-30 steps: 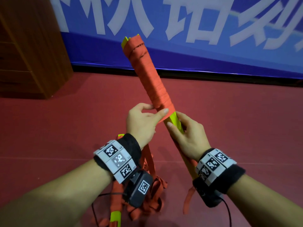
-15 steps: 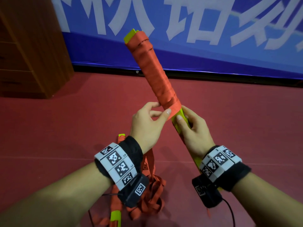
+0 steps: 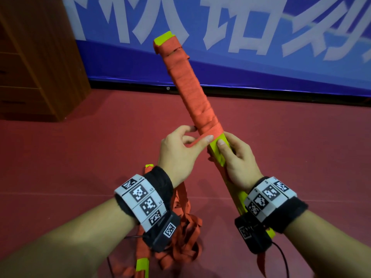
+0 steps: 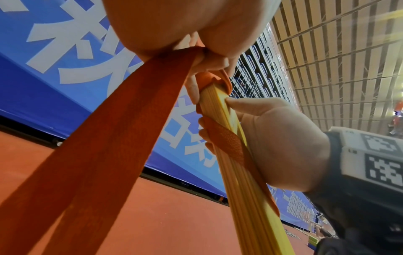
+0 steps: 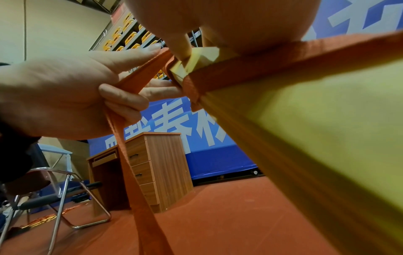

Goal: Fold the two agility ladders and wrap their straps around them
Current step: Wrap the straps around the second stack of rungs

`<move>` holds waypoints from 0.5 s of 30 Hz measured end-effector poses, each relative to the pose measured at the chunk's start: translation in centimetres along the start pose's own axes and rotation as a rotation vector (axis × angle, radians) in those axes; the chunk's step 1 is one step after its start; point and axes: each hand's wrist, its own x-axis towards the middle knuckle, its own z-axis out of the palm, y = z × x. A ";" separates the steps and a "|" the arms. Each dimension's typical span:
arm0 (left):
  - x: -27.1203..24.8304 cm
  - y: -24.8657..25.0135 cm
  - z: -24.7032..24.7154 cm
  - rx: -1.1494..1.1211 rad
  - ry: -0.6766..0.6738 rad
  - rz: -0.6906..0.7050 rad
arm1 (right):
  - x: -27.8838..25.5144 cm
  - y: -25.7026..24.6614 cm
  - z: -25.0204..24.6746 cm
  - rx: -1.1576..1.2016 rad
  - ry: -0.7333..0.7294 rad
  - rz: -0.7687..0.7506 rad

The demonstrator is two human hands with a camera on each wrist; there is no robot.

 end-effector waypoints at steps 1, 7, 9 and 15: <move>0.0 -0.1 0.0 0.001 -0.004 0.002 | 0.0 -0.1 0.1 0.027 -0.008 0.007; 0.1 -0.6 0.2 -0.027 -0.062 0.004 | 0.0 0.1 0.2 0.111 -0.020 0.048; 0.1 -0.7 0.2 -0.030 -0.057 0.010 | 0.1 0.1 0.2 0.116 -0.025 0.058; -0.1 -0.9 0.7 -0.106 -0.064 0.008 | 0.2 -0.4 -0.1 0.123 -0.036 0.098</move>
